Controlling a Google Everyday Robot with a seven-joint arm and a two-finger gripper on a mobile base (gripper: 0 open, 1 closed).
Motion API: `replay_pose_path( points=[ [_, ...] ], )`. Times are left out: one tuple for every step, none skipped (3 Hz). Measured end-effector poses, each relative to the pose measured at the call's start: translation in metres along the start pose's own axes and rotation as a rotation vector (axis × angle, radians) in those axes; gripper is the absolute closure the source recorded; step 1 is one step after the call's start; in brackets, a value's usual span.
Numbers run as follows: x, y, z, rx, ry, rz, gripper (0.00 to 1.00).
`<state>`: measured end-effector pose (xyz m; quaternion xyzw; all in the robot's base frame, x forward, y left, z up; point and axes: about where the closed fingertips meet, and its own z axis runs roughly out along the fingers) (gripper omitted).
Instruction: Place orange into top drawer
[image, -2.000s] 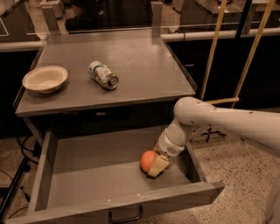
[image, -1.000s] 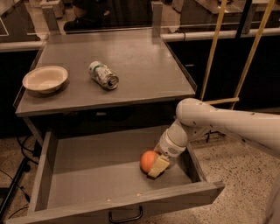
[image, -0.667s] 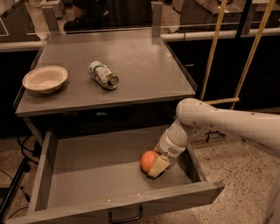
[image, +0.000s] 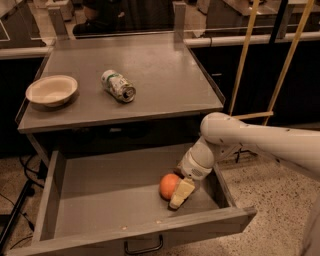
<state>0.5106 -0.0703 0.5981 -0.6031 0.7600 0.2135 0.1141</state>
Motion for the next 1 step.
replay_pose_path(
  points=[
    [0.0, 0.0, 0.0, 0.0, 0.0, 0.0, 0.0]
  ],
)
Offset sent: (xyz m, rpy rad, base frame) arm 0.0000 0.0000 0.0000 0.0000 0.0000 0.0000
